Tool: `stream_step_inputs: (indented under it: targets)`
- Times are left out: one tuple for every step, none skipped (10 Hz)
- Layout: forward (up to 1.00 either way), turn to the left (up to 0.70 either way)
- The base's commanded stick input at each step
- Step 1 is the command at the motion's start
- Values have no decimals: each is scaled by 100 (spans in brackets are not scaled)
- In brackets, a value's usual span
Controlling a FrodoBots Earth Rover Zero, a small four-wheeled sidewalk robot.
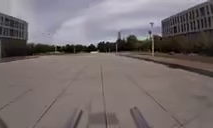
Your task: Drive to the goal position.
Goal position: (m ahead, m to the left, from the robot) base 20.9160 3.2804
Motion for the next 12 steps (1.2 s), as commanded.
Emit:
stream_step_inputs:
  targets:
    - [100, 0]
    - [100, 0]
    - [100, 0]
    - [100, 0]
    - [100, 0]
    - [100, 0]
    - [100, 0]
    - [100, 0]
    - [100, 0]
    - [100, 0]
    - [100, 0]
    - [100, 0]
